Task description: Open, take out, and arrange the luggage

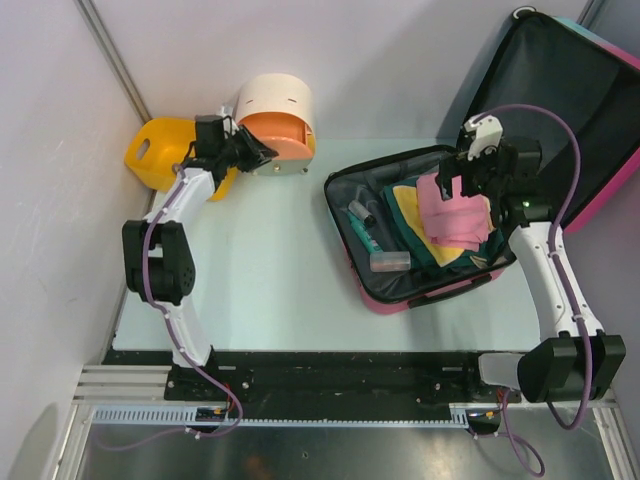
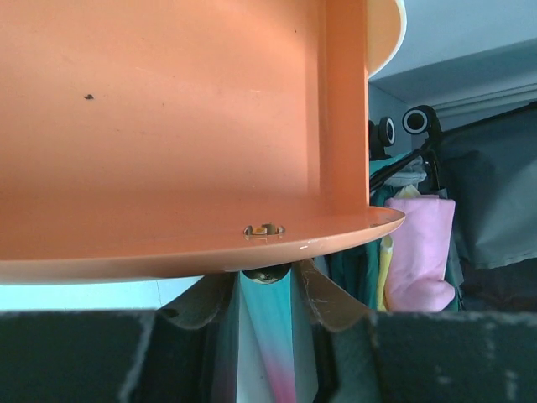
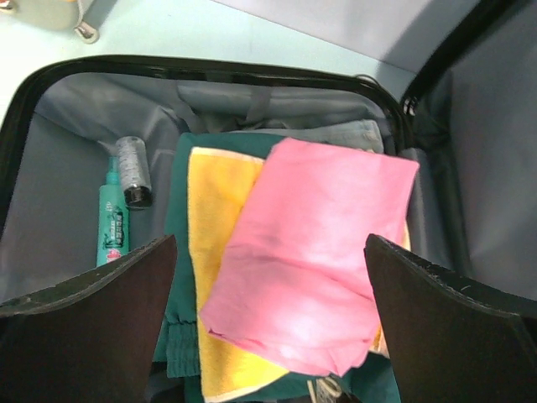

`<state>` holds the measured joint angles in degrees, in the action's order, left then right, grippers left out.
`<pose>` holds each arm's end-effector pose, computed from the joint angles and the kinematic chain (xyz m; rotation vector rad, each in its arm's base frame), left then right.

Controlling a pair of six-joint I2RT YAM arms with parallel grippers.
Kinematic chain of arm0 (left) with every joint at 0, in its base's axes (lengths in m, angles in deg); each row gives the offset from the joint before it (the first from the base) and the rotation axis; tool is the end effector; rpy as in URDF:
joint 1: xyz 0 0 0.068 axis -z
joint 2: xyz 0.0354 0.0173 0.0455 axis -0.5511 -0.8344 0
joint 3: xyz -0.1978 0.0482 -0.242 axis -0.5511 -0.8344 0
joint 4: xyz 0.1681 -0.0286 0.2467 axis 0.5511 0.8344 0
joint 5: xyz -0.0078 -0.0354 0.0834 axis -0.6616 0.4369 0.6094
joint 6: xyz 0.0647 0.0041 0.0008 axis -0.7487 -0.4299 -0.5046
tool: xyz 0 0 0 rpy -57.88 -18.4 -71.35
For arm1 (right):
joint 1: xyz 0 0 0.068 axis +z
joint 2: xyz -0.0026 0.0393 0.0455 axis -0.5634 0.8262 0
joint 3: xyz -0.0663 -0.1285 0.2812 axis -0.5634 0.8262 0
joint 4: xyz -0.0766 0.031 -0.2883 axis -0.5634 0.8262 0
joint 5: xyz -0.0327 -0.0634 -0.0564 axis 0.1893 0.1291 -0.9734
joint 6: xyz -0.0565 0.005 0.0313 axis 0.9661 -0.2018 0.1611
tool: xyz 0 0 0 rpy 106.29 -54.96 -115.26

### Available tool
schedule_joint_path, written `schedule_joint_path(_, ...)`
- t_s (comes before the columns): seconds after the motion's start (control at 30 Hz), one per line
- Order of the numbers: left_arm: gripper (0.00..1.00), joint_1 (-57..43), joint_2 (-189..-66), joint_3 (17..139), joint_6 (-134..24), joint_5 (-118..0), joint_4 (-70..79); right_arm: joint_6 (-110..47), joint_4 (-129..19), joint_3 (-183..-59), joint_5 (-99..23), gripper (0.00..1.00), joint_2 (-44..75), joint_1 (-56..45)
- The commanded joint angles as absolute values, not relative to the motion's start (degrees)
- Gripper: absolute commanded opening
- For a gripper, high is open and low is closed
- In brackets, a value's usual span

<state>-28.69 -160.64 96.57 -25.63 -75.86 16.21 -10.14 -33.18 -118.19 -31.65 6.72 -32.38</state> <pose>0.5130 -0.0643 0.3170 -0.3809 2.1070 -0.9349 0.3251 0.0228 0.4242 -0.4286 1.8984 0.0903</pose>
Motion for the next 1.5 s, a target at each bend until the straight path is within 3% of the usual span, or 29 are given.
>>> schedule_joint_path(0.0,0.11,-28.0,-157.1,95.0,-23.7,-78.4,17.7,-7.9,-36.8,-118.2,-30.2,1.0,7.8,-30.0)
schedule_joint_path(0.07,0.25,-28.1,-156.9,94.7,-23.6,-78.3,17.6,-7.5,-37.0,-118.2,-29.7,1.0,8.3,-29.2)
schedule_joint_path(0.1,0.41,-28.0,-156.7,94.7,-23.7,-78.1,17.7,-7.0,-37.0,-118.2,-29.4,1.0,8.5,-28.2)
schedule_joint_path(0.17,0.51,-28.2,-156.5,94.7,-24.2,-78.1,17.7,-5.3,-36.7,-118.2,-27.9,1.0,9.2,-27.4)
schedule_joint_path(0.2,0.65,-28.3,-156.0,94.8,-24.4,-78.1,17.7,-4.4,-36.0,-118.2,-26.8,1.0,9.3,-26.7)
schedule_joint_path(0.4,1.0,-29.7,-151.9,92.9,-28.1,-81.3,17.7,3.3,-31.9,-118.2,-21.3,1.0,10.3,-23.5)
schedule_joint_path(0.83,1.0,-33.3,-134.1,78.8,-50.6,-94.7,18.6,18.2,-18.6,-118.5,-16.9,0.98,19.7,-12.3)
schedule_joint_path(1.33,1.0,-40.3,-130.2,74.2,-48.8,-96.8,18.9,31.7,-8.1,-118.4,-17.5,0.91,33.7,-10.5)
schedule_joint_path(1.43,1.0,-42.8,-130.9,74.3,-47.4,-97.8,18.8,31.9,-9.0,-118.4,-18.9,0.87,35.2,-10.1)
schedule_joint_path(1.47,1.0,-43.4,-131.0,74.3,-47.4,-97.8,18.9,32.1,-9.9,-118.4,-19.2,0.82,35.4,-10.1)
